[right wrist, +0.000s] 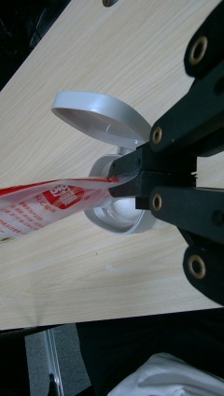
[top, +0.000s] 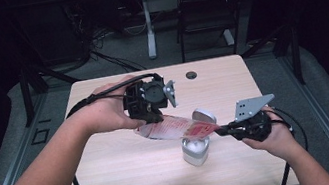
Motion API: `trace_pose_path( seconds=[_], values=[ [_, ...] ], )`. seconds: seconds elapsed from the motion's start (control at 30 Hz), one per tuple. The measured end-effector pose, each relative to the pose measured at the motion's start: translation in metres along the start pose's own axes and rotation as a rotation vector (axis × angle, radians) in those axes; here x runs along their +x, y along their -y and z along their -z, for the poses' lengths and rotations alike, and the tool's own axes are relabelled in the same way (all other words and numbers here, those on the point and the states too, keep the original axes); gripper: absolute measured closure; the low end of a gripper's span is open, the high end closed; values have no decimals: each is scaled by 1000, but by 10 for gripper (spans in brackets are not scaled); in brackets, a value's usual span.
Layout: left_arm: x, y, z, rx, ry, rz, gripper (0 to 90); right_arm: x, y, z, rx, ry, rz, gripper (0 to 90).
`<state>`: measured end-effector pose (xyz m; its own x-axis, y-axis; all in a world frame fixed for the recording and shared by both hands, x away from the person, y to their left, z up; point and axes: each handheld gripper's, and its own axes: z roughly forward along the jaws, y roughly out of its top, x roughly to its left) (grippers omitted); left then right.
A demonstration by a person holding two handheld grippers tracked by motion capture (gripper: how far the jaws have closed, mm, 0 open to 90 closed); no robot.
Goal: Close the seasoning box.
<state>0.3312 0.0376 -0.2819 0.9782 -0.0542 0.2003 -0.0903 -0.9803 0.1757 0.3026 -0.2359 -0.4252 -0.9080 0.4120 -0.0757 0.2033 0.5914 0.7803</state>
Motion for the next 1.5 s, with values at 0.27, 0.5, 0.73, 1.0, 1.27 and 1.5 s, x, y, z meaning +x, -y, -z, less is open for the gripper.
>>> trace_pose_path(
  seconds=[0.27,0.5,0.73,1.0,1.27,1.5],
  values=[
    [0,-1,3,5,6,-7,847,2,-1,2,0,4,0,900],
    [1,0,0,12,14,-8,846,2,0,-2,-3,-4,-4,900],
    [1,-1,-2,20,20,-11,846,2,3,-5,-3,-4,-11,900],
    [1,-2,-4,22,28,-11,847,0,4,-6,3,0,-12,900],
    [2,-1,-4,25,27,-10,847,0,4,-9,3,-4,-16,900],
    [2,0,-3,22,31,-5,847,0,3,-10,4,-4,-13,900]
  ],
)
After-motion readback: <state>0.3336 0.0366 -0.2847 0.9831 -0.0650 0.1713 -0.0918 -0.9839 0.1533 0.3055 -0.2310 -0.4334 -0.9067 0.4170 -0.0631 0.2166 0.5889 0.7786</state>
